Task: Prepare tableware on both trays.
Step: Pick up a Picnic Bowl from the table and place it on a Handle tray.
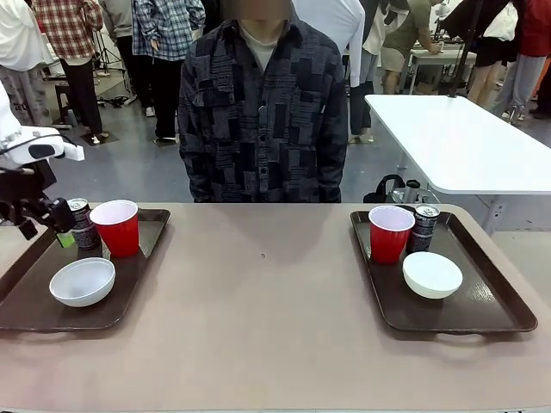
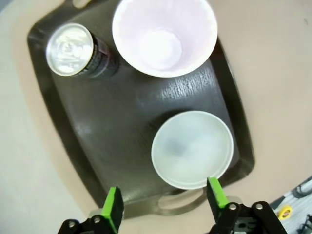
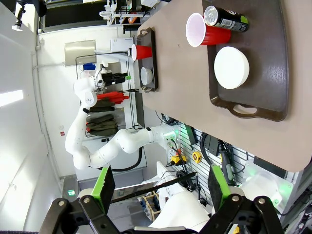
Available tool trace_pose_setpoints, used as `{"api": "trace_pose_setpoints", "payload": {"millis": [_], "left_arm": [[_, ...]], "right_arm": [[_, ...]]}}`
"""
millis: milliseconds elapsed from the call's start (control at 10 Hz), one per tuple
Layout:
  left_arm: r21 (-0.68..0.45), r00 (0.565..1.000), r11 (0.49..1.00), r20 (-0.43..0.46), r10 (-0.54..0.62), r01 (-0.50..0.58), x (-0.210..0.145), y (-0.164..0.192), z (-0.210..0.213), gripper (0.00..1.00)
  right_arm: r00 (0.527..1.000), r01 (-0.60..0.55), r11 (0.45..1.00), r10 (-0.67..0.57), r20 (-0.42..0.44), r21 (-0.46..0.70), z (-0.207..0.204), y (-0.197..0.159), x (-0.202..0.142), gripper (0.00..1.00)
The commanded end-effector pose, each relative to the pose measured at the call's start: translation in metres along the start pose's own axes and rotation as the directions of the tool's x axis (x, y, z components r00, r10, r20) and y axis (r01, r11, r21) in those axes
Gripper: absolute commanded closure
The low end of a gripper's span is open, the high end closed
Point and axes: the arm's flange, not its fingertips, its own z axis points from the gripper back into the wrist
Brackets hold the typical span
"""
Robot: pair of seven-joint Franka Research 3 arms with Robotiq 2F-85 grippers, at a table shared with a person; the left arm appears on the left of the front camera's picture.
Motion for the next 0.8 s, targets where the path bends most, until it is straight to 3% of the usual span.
{"api": "trace_pose_setpoints", "payload": {"millis": [0,700], "left_arm": [[-0.003,1.0,1.0,0.0,0.022,-0.022,0.001,-0.005,0.016,0.0],[-0.001,1.0,1.0,0.006,0.008,-0.008,0.0,-0.001,0.023,0.0]], "right_arm": [[1.0,-0.005,1.0,0.005,0.005,-0.017,-0.004,-0.002,-0.003,0.0],[1.0,-0.005,1.0,0.005,0.005,-0.017,-0.004,-0.002,-0.003,0.0]]}}
